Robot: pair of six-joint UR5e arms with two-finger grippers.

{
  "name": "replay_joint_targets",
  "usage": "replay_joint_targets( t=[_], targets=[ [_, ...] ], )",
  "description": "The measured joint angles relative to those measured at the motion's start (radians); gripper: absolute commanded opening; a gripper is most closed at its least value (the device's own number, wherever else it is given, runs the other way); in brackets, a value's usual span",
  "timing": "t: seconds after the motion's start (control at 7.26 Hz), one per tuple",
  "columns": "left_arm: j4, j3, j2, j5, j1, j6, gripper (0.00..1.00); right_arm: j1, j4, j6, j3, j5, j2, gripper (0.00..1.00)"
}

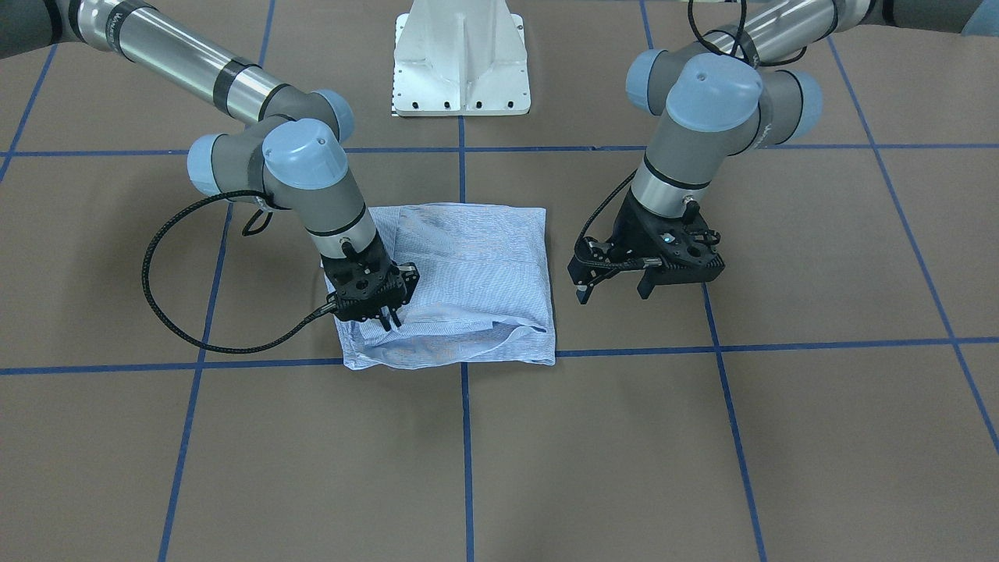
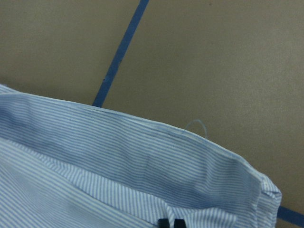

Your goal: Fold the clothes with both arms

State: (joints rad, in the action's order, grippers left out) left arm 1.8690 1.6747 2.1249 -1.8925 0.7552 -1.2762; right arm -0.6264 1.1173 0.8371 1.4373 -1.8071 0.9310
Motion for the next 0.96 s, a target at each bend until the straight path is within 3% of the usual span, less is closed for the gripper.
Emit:
replay_joint_targets(
  t=[0.41,0.69,0.83,0.96],
  targets=[
    [-0.001,0.001,0.001,0.001,0.000,-0.003,1.00,-0.024,0.002,-0.010,0.001,0.011,-0.005,0.00],
    [-0.001,0.004,0.002,0.001,0.000,-0.007,1.00,-0.032,0.004,-0.010,-0.012,0.071,-0.020,0.04],
    [-0.001,0.005,0.004,0.001,0.000,-0.014,1.00,-0.031,0.003,-0.008,-0.035,0.100,-0.039,0.99],
    [-0.001,0.006,0.005,0.001,-0.001,-0.020,1.00,-0.029,0.003,-0.006,-0.060,0.121,-0.061,1.00]
  ],
)
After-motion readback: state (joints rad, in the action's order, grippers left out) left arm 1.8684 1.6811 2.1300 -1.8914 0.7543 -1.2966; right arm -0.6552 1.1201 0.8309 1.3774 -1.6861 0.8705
